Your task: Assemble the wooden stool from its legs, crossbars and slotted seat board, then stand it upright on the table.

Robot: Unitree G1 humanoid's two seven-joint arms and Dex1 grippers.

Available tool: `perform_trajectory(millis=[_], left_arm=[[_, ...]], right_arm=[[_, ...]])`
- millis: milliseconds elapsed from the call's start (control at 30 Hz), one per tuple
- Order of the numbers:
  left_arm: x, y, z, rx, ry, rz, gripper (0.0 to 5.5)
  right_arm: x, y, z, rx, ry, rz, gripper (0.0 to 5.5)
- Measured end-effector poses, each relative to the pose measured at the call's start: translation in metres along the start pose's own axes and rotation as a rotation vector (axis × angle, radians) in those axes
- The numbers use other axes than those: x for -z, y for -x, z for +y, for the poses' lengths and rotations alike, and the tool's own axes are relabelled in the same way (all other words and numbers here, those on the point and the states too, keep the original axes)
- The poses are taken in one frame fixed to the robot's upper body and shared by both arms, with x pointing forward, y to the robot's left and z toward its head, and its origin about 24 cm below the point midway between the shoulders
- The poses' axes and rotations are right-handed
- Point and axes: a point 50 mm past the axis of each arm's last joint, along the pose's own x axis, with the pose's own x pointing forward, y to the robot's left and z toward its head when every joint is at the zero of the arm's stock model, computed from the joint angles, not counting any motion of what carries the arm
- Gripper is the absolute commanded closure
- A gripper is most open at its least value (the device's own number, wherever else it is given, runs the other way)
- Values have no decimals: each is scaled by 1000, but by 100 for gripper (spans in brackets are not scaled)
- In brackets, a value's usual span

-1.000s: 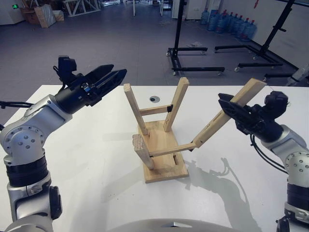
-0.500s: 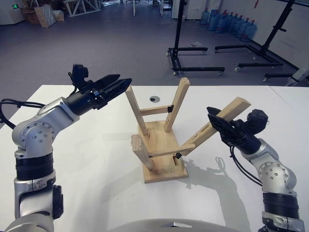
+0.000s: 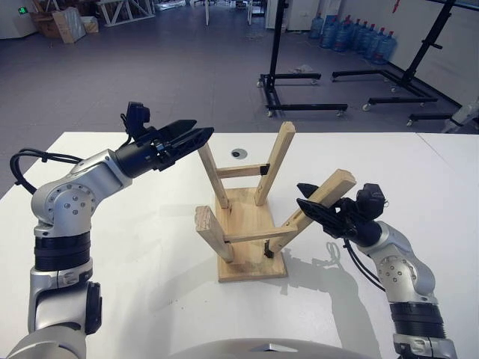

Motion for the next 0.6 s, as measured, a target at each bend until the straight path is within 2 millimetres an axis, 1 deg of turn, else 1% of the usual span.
perform_trajectory(millis=[600], left_arm=[[6, -6, -2, 23, 17, -5, 69]], right_arm=[[-2, -3, -2, -72, 27, 29, 344]])
